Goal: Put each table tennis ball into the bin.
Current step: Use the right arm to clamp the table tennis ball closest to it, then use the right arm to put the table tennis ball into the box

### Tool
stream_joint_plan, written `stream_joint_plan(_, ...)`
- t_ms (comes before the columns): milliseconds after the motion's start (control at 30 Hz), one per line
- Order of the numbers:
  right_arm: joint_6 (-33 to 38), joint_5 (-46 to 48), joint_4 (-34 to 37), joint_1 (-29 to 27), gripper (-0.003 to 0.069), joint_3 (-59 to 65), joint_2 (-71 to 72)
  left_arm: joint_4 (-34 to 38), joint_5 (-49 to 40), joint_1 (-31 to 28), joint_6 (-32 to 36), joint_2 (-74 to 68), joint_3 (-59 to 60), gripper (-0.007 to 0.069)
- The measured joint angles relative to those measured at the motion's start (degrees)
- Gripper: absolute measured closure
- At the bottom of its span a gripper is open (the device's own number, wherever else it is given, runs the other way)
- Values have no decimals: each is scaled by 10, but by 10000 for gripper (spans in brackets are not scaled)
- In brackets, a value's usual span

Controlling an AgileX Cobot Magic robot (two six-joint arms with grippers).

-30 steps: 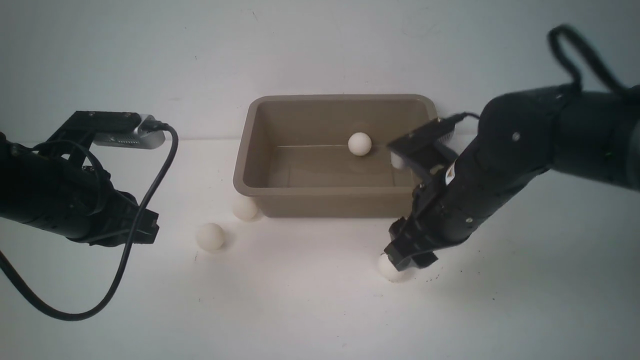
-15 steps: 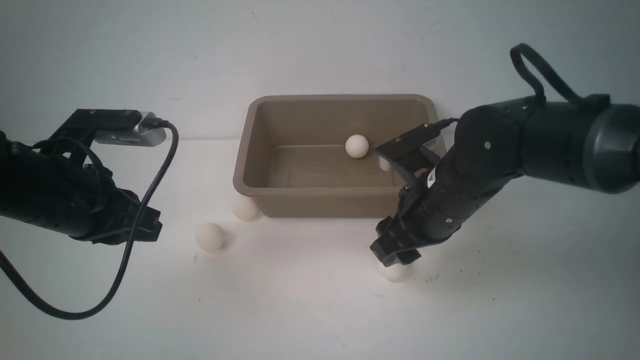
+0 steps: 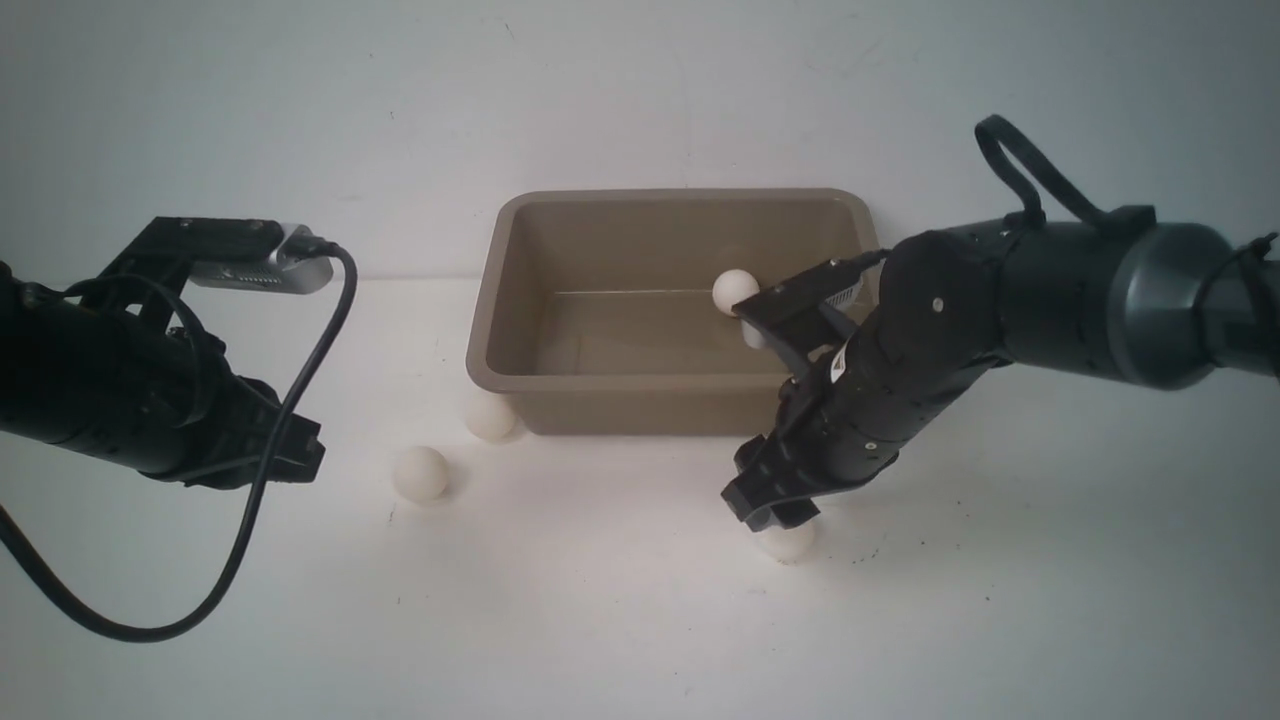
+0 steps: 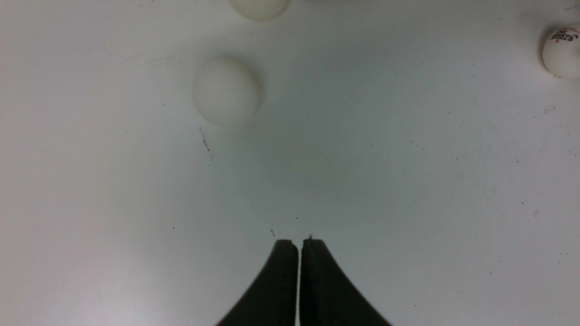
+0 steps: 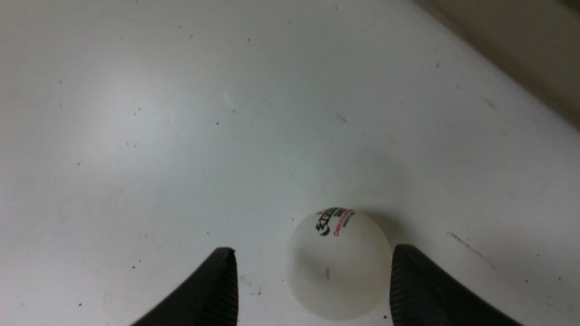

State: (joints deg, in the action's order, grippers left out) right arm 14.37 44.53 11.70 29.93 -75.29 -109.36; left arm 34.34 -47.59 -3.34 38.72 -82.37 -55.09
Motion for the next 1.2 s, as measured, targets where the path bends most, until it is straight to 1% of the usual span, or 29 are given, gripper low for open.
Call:
stream_joint_plan(367,0,8,-2,0,248,-30,-54,0,0,0,0,0,0,628)
stream_joint_plan(600,-15,22,-39,0,250,-33,-69,0,0,0,1,0,0,628)
stream_joint_plan(733,-27,24,-45,0,294,-33,-69,0,0,0,1,0,0,628)
stream_joint_plan(833,-25,37,-40,1,296,-35,-69,0,0,0,1,0,0,628)
stream_joint_plan(933,-6,56,-34,14,296,-35,-63,0,0,0,1,0,0,628)
stream_joint_plan(1000,17,63,-22,41,296,-37,-38,0,0,0,1,0,0,628)
stream_joint_plan(1067,24,63,-19,64,296,-47,-14,0,0,0,1,0,0,628)
stream_joint_plan(1133,26,60,-22,85,296,-72,10,0,0,0,1,0,0,628)
stream_joint_plan(1167,23,50,-36,97,296,-109,28,0,1,0,1,0,0,628)
stream_joint_plan(1200,18,45,-45,98,296,-133,32,0,2,0,1,0,0,628)
